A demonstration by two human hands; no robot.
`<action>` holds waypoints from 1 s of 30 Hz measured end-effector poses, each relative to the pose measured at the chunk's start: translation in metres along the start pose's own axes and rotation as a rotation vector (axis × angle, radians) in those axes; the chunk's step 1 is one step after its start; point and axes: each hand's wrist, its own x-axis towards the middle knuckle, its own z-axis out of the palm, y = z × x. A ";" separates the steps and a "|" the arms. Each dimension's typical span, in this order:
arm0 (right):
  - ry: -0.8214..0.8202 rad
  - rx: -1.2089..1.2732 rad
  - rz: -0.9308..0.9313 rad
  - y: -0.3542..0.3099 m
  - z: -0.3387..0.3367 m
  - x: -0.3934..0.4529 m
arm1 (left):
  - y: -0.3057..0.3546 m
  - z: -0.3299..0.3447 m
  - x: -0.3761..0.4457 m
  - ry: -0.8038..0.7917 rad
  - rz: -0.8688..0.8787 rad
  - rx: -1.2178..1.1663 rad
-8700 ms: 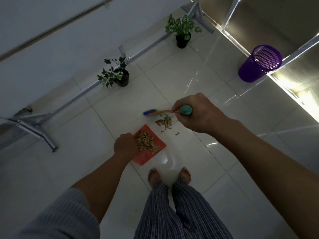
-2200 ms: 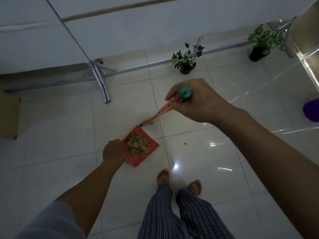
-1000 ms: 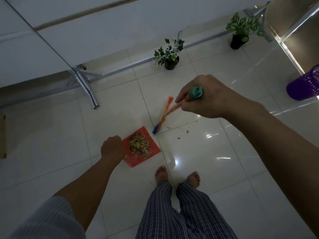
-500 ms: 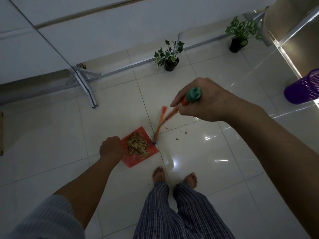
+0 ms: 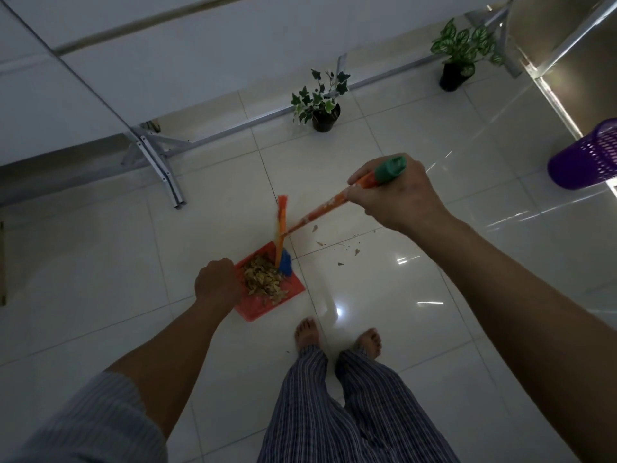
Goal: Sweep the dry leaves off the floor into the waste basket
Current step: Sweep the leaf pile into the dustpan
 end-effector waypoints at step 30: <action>0.218 -0.011 -0.156 0.017 -0.058 0.053 | 0.061 0.024 0.018 -0.039 0.052 -0.006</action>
